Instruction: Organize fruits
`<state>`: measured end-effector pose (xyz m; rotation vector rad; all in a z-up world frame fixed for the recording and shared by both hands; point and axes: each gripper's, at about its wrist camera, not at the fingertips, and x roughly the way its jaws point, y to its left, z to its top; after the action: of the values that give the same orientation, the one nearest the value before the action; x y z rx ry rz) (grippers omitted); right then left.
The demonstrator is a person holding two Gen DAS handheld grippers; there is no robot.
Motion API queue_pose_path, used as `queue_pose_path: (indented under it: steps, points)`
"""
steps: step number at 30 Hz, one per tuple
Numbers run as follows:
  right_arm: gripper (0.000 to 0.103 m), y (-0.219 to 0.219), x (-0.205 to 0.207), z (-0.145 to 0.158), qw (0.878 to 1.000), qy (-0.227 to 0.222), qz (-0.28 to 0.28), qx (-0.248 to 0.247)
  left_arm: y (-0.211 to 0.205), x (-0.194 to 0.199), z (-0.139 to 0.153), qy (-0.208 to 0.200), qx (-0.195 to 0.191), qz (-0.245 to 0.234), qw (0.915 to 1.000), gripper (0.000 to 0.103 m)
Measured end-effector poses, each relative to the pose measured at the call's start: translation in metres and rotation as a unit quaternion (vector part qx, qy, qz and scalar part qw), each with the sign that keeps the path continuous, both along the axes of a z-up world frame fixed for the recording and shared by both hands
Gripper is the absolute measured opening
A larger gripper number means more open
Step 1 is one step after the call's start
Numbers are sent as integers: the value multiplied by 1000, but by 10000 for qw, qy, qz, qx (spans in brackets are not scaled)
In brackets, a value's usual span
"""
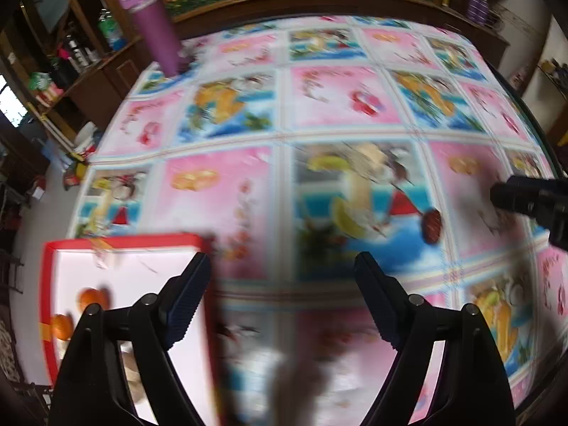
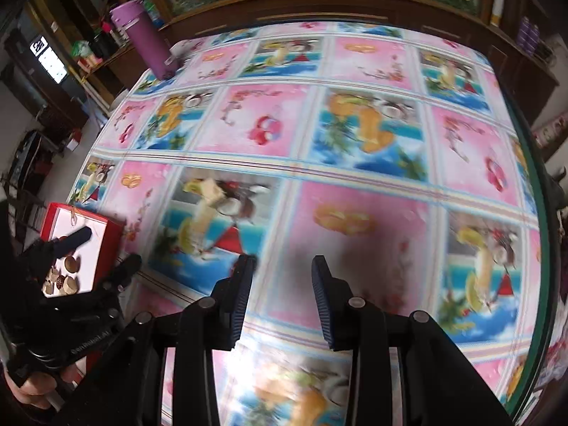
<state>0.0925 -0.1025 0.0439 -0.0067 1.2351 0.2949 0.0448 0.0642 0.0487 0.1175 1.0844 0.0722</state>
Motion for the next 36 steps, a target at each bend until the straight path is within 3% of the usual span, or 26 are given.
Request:
queue_pose_path:
  steps: [5,18,22,26,36]
  points:
    - [34,17,5,-24,9994,332,-12,-48,10,1,9,-157,118,21,9998,83]
    - [33,33,0,-41,9981,473,-4,-393,8,2,-3,-32,88,-46,9999,83]
    - [21,33,-3,-43,9985,374,10,-406,8,2,-4,-13,86,-33,10000,83]
    - [21,27,-3,-43,9991,358,28,-247,8,4,-5,24,51,-9,10000,83]
    - [20,5,-2,-42,9994,298,-78,-178,-18,52,-14,234,-74,-445,9987,83]
